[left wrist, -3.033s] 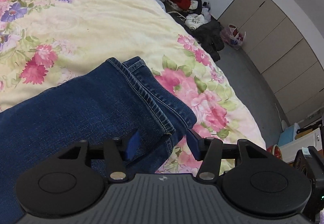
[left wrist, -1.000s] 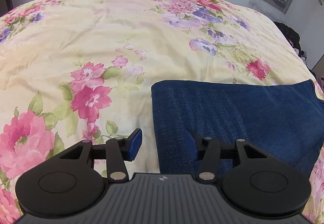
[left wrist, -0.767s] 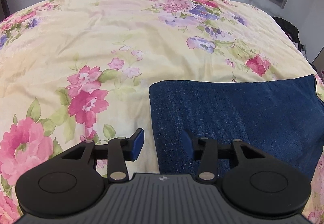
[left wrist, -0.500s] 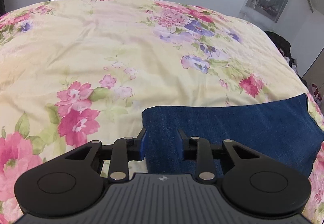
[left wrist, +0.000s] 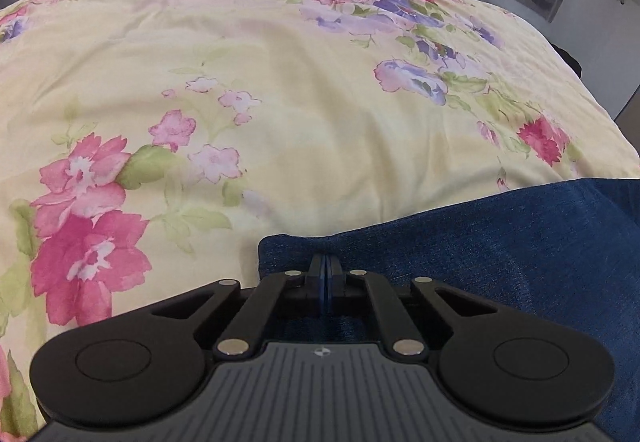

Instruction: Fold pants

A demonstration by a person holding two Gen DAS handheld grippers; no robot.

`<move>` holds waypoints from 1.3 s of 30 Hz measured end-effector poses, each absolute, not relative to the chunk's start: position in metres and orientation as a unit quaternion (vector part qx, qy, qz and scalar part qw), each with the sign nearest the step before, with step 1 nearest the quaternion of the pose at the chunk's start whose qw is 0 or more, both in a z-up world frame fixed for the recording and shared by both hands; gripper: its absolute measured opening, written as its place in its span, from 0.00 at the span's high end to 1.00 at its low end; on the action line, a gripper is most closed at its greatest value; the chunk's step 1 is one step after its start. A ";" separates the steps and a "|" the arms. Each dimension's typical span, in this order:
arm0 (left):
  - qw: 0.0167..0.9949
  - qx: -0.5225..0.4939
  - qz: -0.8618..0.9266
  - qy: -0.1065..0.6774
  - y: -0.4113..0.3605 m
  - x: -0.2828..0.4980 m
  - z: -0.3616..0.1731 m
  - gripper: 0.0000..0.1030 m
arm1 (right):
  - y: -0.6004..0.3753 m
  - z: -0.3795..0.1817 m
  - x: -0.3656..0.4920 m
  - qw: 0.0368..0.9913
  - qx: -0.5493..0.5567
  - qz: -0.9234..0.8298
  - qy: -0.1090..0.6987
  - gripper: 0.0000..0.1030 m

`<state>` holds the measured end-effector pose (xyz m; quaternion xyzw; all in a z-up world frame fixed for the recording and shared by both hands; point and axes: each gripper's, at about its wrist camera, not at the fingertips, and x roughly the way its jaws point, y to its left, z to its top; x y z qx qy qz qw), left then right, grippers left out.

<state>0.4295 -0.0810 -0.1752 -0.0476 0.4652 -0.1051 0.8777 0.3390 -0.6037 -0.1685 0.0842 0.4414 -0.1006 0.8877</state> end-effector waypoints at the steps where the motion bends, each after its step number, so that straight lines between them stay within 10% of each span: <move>1: 0.877 -0.054 -0.104 0.466 -0.079 0.429 -0.174 0.94 | -0.604 -0.171 0.339 0.887 0.087 -0.101 0.442 0.99; 13: 0.875 0.020 -0.139 0.464 -0.086 0.344 -0.110 0.94 | -0.574 -0.116 0.301 0.920 0.057 -0.071 0.380 0.91; 39: 0.854 0.037 -0.139 0.501 -0.086 0.264 -0.151 1.00 | -0.556 -0.122 0.243 0.927 0.068 -0.066 0.363 0.96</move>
